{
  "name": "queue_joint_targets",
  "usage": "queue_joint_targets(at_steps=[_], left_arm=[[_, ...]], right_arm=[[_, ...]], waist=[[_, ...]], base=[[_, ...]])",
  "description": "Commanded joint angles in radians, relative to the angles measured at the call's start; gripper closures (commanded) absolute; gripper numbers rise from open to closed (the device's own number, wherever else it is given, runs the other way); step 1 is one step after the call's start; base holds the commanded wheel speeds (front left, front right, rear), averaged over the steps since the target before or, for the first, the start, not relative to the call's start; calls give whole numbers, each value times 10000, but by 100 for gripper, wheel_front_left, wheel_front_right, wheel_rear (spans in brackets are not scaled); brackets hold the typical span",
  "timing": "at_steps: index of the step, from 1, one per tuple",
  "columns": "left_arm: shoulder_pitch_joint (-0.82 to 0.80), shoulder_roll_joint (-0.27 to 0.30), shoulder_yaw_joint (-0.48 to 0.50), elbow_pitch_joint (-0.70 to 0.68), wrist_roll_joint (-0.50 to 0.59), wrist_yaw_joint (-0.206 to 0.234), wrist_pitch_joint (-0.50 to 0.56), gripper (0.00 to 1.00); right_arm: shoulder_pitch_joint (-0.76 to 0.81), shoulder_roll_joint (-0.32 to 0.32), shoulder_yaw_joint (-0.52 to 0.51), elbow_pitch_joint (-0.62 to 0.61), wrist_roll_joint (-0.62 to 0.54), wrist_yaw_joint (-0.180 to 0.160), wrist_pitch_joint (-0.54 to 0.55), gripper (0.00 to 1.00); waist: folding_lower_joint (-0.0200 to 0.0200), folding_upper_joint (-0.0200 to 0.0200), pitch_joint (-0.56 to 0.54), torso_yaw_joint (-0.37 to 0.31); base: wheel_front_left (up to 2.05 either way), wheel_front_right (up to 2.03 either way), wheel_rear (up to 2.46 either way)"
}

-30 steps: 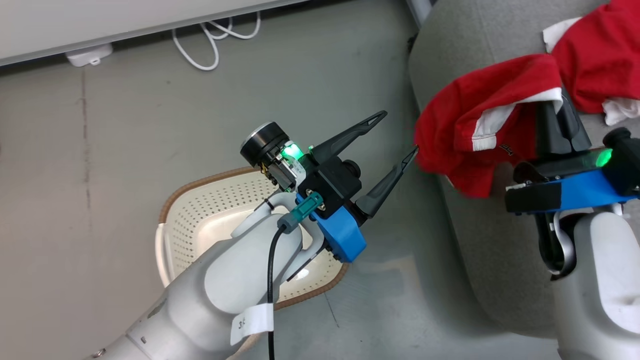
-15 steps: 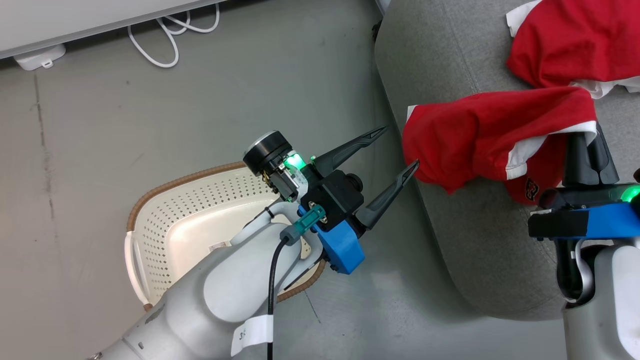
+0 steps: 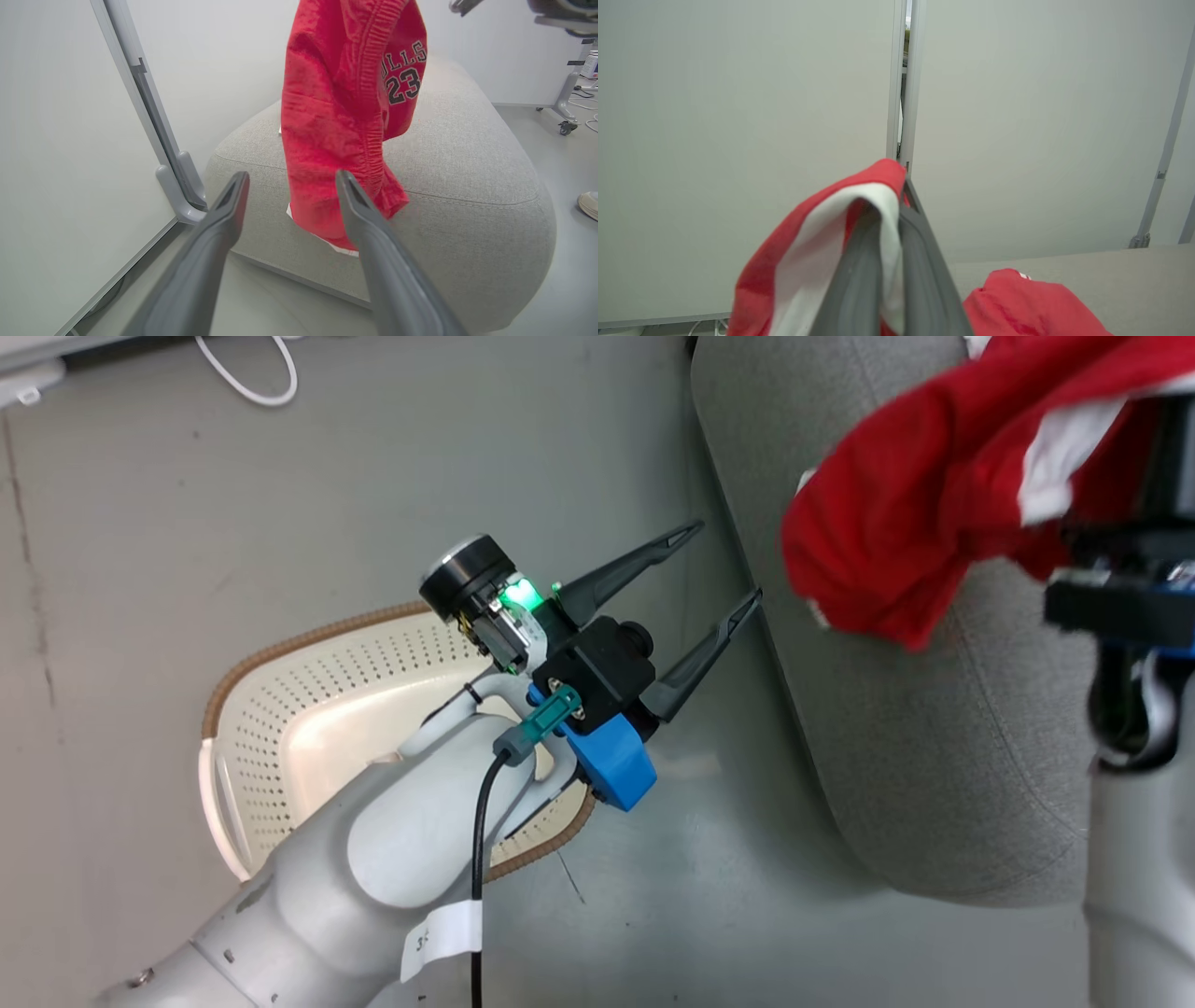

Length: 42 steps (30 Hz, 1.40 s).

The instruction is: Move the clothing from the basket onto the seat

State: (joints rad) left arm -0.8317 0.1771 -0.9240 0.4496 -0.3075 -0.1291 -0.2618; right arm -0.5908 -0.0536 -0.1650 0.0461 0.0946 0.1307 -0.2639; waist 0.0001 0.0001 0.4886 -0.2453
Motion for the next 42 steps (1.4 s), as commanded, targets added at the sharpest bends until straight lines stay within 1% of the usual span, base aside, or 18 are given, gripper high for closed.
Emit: queue_joint_targets(at_steps=[1,4,8,11,13,15,18,21,23,26,32,37,40,41,42], left_arm=[[-183,68,22,-41,65,-20,-47,0],[-437,165,8,-83,158,-20,-44,0],[-803,308,14,-215,253,-20,21,0],[-1041,447,27,-361,339,-20,95,0],[-1217,545,62,-492,378,4,163,0],[-1350,633,79,-613,439,43,219,0],[-1495,758,99,-824,495,103,309,0],[-1601,859,55,-1019,547,121,410,0],[-1594,949,40,-1126,538,133,465,0],[-1553,1088,9,-1261,519,143,541,0],[-1507,1292,-50,-1503,473,151,714,0],[-1446,1418,-60,-1651,444,217,795,0],[-1425,1472,-78,-1698,405,239,803,0],[-1408,1492,-78,-1702,381,253,804,0],[-1385,1511,-75,-1692,364,243,800,0]], right_arm=[[-424,-111,-82,-99,-80,1,-8,100],[-1538,-410,-535,-274,-75,1,-8,100],[-3078,-981,-1528,-455,-27,1,-8,100],[-4013,-1595,-2262,-415,-128,1,-6,100],[-4545,-2145,-2762,-246,-14,1,-8,100],[-4880,-2698,-3101,37,12,1,-6,100],[-5164,-3356,-3596,534,-115,1,-6,100],[-5010,-3791,-3962,1136,-347,1,-8,100],[-4756,-3937,-4002,1670,-528,1,-6,100],[-4562,-3944,-3938,2440,-685,-1,-8,100],[-4139,-3532,-3798,3986,-852,1,-6,100],[-3877,-3135,-3747,4851,-1009,1,-6,100],[-3743,-2842,-3821,4998,-1103,1,-6,100],[-3674,-2733,-3859,4934,-1128,1,-6,73],[-3596,-2611,-3903,4868,-1171,-1,-6,30]], waist=[[-1,-1,344,-13],[-1,-1,859,37],[-1,-1,1593,132],[-1,-1,2087,195],[-1,-1,2430,213],[-1,-1,2713,204],[-1,-1,3054,159],[-1,-1,3294,93],[-1,-1,3406,19],[-1,-1,3521,-99],[-1,-1,3681,-178],[-1,-1,3781,-149],[-1,-1,3765,-156],[-1,-1,3744,-164],[-1,-1,3711,-178]], base=[[0,0,0],[0,0,0],[0,0,0],[0,0,0],[0,0,0],[0,0,0],[0,0,0],[0,0,0],[0,0,0],[0,0,0],[0,0,0],[0,0,0],[0,0,0],[0,0,0],[0,0,0]])
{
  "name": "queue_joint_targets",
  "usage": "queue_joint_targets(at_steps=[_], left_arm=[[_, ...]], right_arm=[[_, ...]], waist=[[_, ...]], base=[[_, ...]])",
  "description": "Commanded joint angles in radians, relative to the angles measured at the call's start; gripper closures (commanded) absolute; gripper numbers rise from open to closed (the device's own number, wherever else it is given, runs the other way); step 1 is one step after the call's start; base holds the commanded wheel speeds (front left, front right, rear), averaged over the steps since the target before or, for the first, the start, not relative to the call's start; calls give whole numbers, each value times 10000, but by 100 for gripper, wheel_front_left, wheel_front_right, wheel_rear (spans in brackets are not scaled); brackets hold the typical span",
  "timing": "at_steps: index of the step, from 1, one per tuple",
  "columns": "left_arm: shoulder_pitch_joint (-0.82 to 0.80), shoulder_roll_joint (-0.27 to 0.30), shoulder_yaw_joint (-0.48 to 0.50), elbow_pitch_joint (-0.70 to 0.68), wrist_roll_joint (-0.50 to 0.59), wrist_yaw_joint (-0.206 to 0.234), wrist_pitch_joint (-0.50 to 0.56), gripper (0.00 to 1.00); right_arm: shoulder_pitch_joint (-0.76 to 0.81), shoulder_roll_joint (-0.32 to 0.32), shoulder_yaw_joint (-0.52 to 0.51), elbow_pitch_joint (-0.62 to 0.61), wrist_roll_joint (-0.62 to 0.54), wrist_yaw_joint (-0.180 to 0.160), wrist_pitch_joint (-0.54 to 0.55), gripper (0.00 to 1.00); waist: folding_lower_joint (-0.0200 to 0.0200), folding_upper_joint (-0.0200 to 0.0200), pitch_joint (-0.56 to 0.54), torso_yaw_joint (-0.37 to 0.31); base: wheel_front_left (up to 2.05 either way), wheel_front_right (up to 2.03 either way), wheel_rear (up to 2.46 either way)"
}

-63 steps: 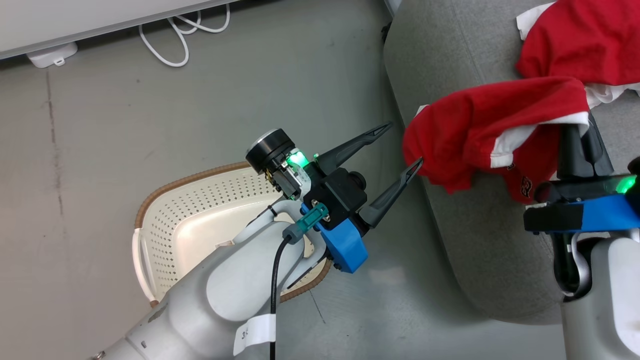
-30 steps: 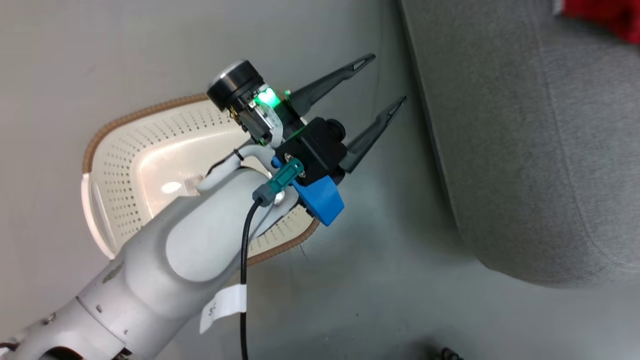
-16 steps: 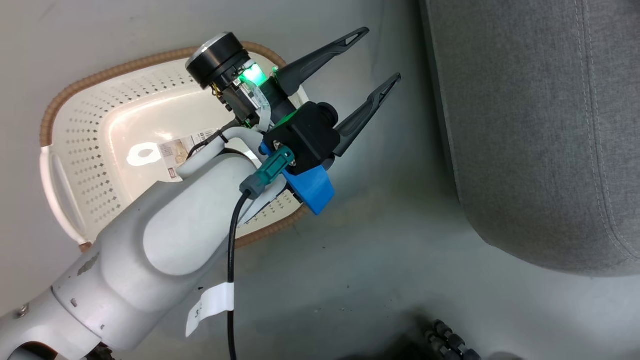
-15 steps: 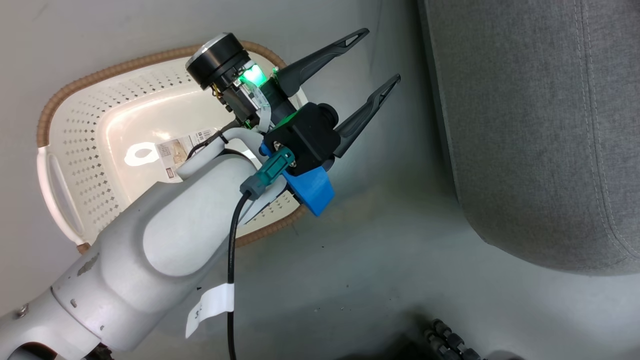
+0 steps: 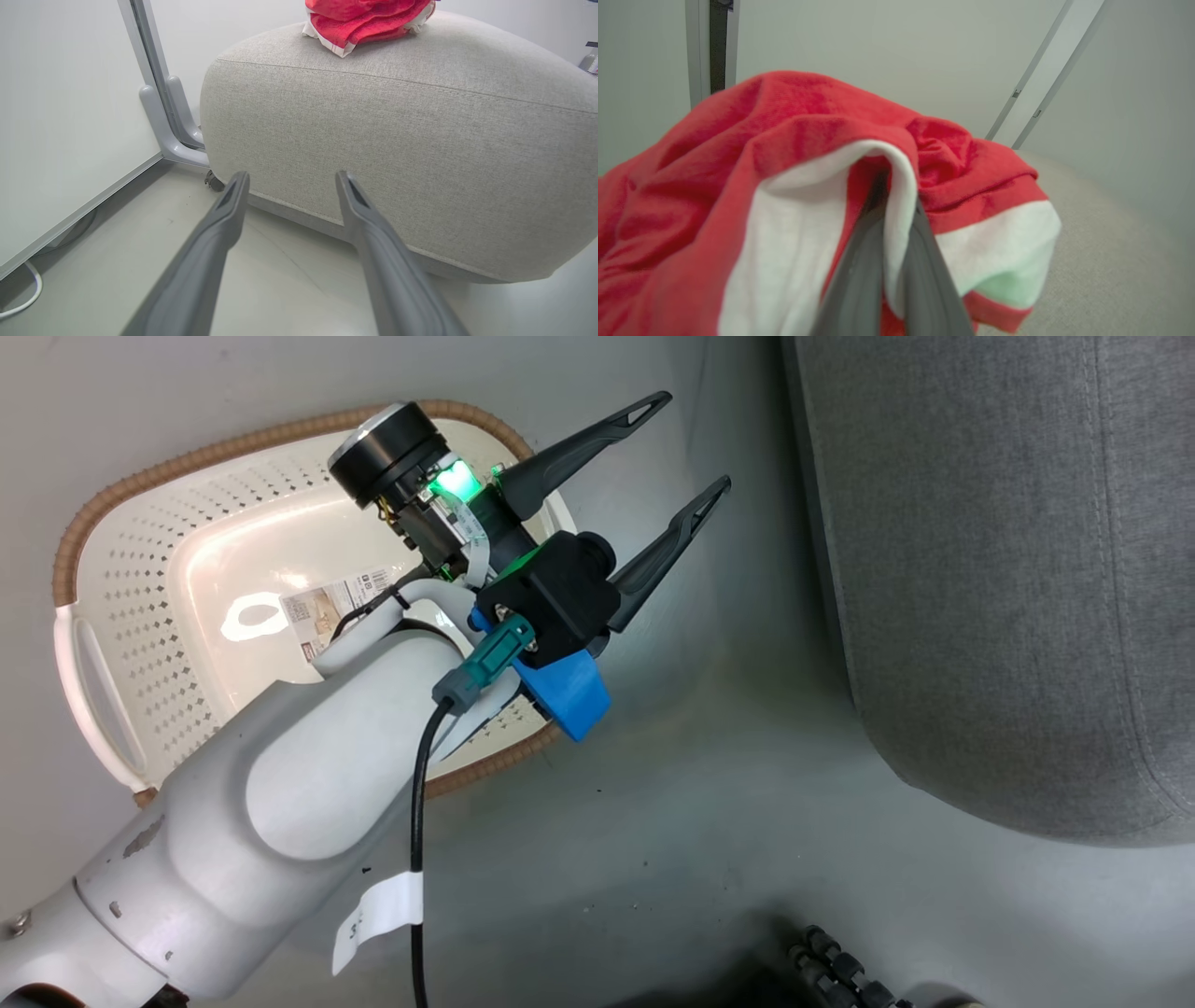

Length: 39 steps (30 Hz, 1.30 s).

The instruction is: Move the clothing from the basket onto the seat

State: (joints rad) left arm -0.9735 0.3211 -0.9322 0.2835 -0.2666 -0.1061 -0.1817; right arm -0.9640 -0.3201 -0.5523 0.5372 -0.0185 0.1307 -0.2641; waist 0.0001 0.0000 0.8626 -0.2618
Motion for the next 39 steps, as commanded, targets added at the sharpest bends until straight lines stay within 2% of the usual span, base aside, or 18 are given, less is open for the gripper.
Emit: queue_joint_targets(at_steps=[1,5,12,21,26,30,33,39], left_arm=[[54,81,7,-18,-50,39,-10,0],[198,54,9,72,-150,122,-147,0],[589,-111,69,337,-413,287,-456,0],[1408,-330,804,619,-1001,735,-823,0],[2135,-472,1738,243,-1203,966,-842,0],[2853,-565,2846,-294,-1127,1166,-845,0],[3255,-669,3408,-557,-1009,1184,-846,0],[4279,-968,5129,-1101,-529,1101,-847,0]], right_arm=[[215,164,-72,-69,-34,-1,-4,0],[749,480,-90,-419,-74,-1,-4,0],[2555,1012,203,-1582,-81,1,-4,0],[4550,1427,810,-3205,238,1,-4,0],[5243,1409,1290,-3935,364,1,-4,0],[5573,1465,1863,-4447,411,1,-4,0],[5669,1481,2168,-4595,466,1,-4,0],[5734,1670,2998,-4811,499,1,-4,0]], waist=[[-1,0,-80,-29],[-1,0,-442,-83],[-1,0,-1414,-167],[-1,0,-2883,22],[-1,0,-3701,364],[-1,0,-4235,723],[-1,0,-4486,957],[-1,0,-5081,1649]], base=[[0,0,0],[0,0,0],[0,0,0],[0,0,0],[0,0,0],[0,0,0],[0,0,0],[0,0,0]])
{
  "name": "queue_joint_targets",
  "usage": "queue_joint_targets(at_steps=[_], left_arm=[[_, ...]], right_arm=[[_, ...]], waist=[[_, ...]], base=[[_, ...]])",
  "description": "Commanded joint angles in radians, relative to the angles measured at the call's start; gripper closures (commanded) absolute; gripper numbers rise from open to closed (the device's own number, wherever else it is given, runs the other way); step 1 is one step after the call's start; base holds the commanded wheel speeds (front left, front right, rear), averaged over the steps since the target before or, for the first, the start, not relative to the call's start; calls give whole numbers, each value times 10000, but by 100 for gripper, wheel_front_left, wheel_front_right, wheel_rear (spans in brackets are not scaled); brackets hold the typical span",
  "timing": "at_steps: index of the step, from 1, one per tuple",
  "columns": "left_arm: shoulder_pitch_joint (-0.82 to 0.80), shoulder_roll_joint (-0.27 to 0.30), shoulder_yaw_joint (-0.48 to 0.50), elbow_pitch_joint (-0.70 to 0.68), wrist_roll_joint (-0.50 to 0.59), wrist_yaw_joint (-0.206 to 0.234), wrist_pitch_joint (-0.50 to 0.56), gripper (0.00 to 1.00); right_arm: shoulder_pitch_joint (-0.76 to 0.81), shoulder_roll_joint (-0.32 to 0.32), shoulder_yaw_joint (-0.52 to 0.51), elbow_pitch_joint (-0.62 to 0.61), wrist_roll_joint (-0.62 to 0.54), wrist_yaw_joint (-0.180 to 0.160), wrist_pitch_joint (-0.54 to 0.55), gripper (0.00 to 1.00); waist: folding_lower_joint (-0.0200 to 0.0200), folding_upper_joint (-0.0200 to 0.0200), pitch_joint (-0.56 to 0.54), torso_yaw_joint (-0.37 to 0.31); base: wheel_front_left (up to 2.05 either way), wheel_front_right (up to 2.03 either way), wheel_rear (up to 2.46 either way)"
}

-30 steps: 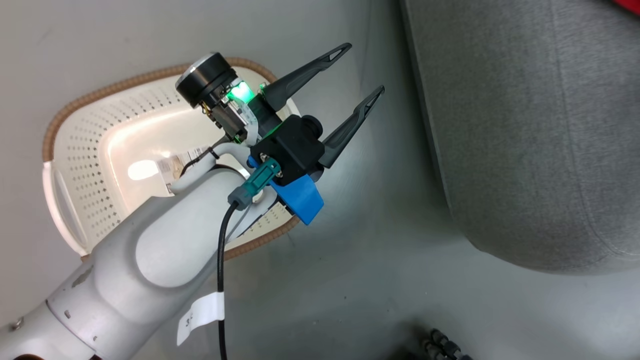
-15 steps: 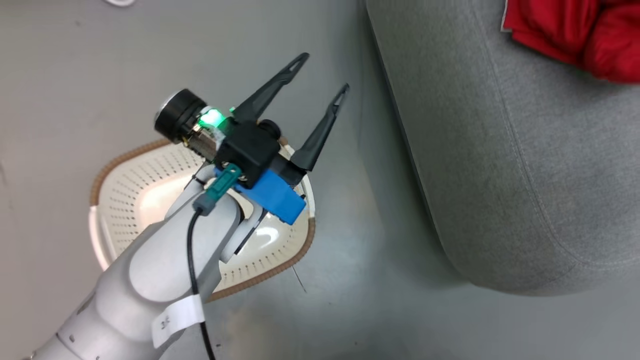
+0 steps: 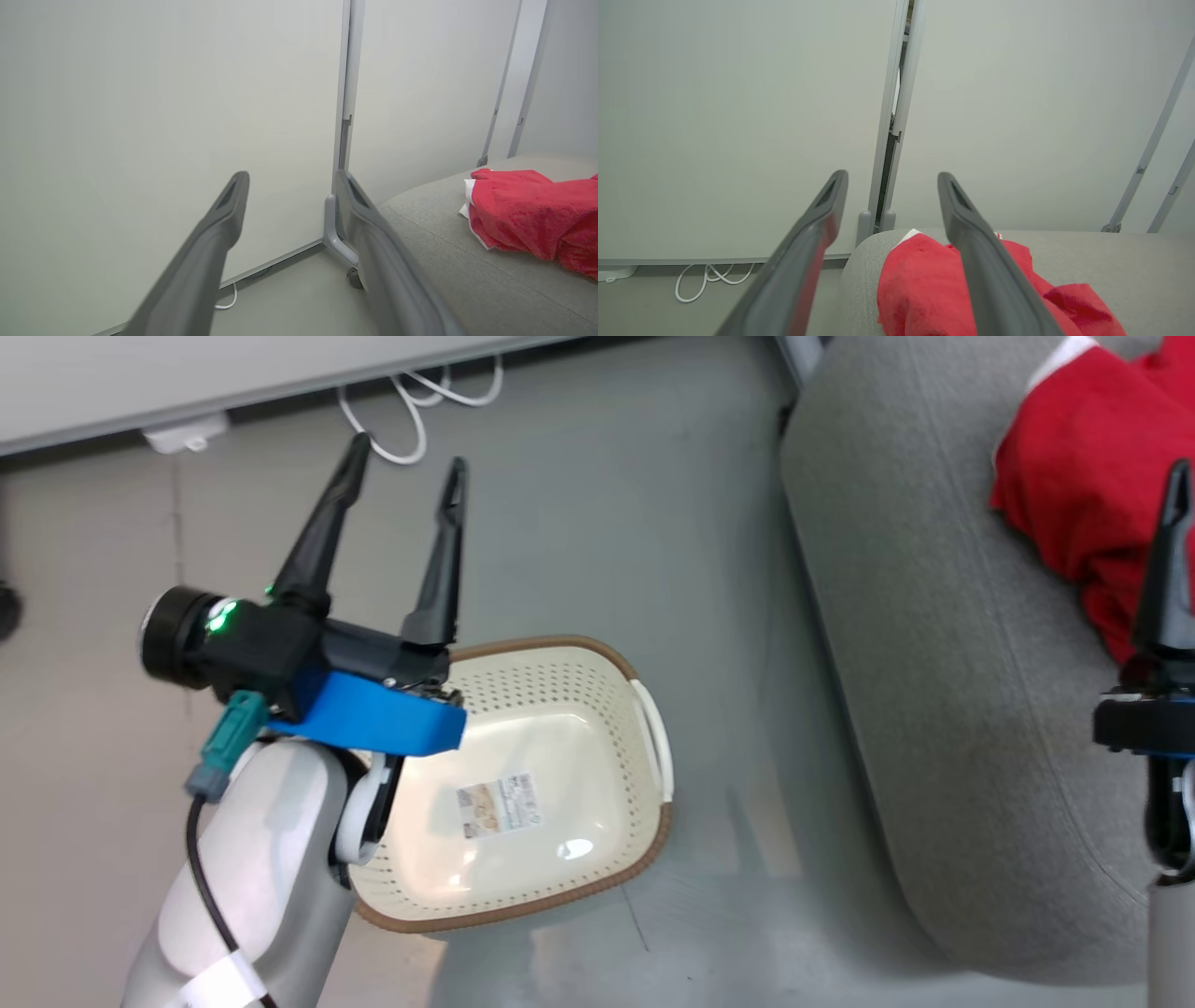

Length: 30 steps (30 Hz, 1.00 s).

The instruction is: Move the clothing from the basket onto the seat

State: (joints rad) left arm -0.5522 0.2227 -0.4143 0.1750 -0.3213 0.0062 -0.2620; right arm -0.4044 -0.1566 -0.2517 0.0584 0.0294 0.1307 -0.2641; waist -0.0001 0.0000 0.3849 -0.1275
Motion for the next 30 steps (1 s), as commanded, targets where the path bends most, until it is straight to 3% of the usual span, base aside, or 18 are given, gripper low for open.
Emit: queue_joint_targets(at_steps=[1,15,30], left_arm=[[222,-48,193,-60,108,-59,-43,0],[1889,-1078,3174,-152,1221,-684,-36,0],[2978,-1647,4018,647,1612,-1216,-37,0]], right_arm=[[154,66,104,-52,28,1,-4,0],[522,638,1363,223,-117,1,-4,0],[1566,995,1498,1007,-13,1,-4,0]], waist=[[1,0,-386,424],[1,0,-1358,1700],[1,0,-1998,1988]], base=[[0,0,0],[0,0,0],[0,0,0]])
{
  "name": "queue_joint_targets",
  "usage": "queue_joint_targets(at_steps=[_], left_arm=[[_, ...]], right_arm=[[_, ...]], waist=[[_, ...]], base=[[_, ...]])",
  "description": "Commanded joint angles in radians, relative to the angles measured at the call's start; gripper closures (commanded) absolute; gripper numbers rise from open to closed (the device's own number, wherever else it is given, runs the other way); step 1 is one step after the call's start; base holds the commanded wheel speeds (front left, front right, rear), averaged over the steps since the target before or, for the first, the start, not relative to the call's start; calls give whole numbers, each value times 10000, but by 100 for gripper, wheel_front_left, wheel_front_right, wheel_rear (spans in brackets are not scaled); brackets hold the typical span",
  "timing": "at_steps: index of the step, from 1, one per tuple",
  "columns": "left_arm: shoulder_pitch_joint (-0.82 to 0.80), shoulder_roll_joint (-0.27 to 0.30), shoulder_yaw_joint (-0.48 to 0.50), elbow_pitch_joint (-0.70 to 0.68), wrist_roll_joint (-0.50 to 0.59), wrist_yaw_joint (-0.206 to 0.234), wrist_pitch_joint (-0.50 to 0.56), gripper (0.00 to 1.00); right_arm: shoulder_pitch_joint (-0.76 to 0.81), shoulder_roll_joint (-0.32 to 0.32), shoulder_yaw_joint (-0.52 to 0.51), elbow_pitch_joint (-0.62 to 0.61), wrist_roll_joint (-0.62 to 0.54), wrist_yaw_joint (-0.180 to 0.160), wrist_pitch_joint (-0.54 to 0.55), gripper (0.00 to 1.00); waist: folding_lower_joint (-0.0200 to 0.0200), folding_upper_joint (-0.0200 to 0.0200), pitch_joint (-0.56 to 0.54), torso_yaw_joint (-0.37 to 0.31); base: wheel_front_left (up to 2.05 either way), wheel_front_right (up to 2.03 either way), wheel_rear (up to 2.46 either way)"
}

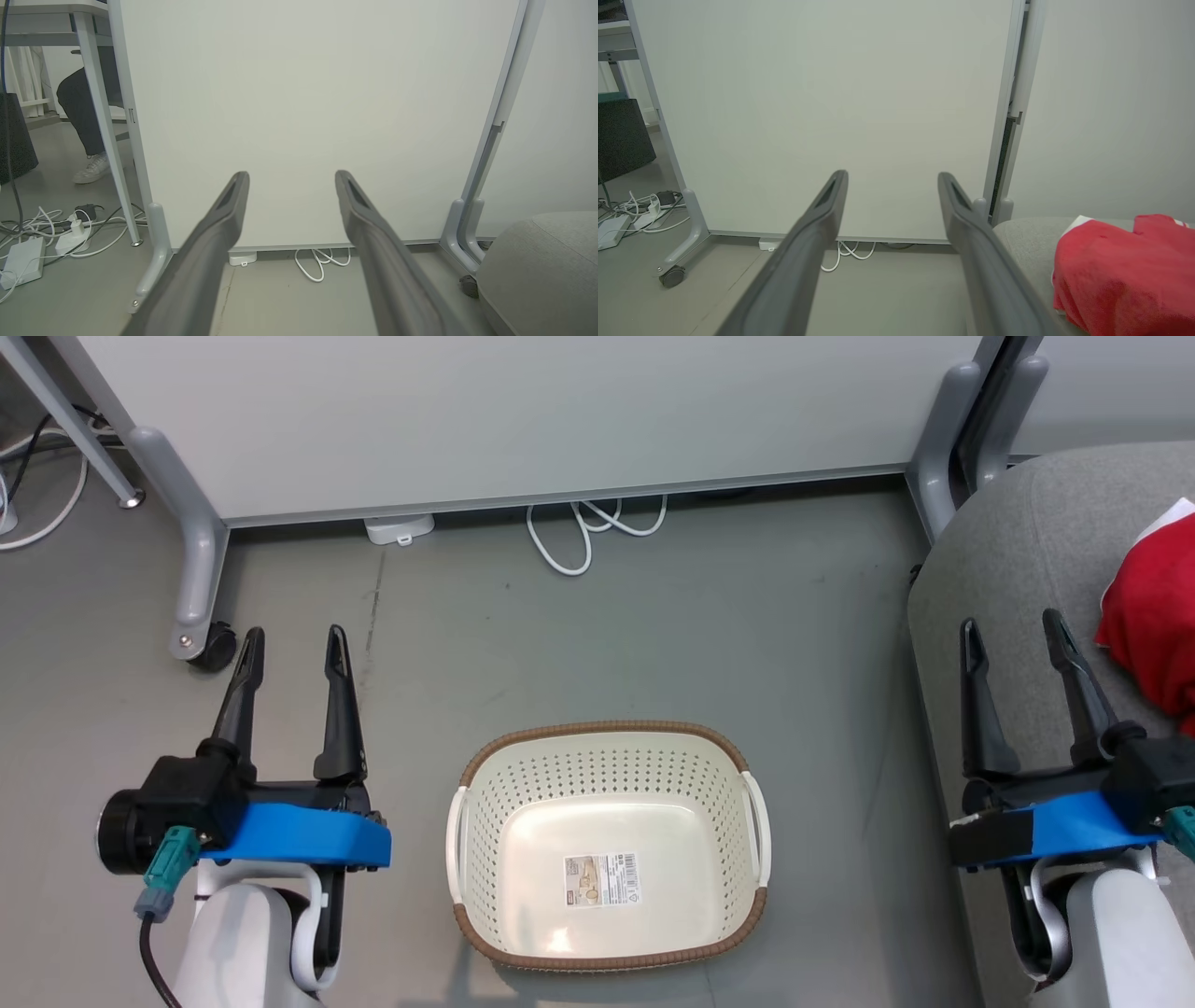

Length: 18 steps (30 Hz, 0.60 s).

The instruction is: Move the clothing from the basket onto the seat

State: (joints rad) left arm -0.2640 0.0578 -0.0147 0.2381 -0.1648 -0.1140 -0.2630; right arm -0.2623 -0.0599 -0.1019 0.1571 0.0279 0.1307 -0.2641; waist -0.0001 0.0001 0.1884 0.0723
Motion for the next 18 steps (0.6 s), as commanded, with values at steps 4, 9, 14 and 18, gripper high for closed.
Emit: queue_joint_targets(at_steps=[4,9,14,18], left_arm=[[313,-46,38,199,82,-99,-26,0],[526,-63,65,356,94,-121,-27,0],[643,-76,-73,534,130,-165,-26,0],[724,-74,-250,634,51,-174,-26,0]], right_arm=[[442,68,-83,133,93,1,-4,0],[753,94,-170,252,148,1,-4,0],[969,101,-199,361,226,1,-3,0],[1099,103,-181,440,390,1,-3,0]], waist=[[1,-1,-245,-23],[1,-1,-469,-39],[1,-1,-620,-61],[1,-1,-680,-79]], base=[[0,0,0],[0,0,0],[0,0,0],[0,0,0]])
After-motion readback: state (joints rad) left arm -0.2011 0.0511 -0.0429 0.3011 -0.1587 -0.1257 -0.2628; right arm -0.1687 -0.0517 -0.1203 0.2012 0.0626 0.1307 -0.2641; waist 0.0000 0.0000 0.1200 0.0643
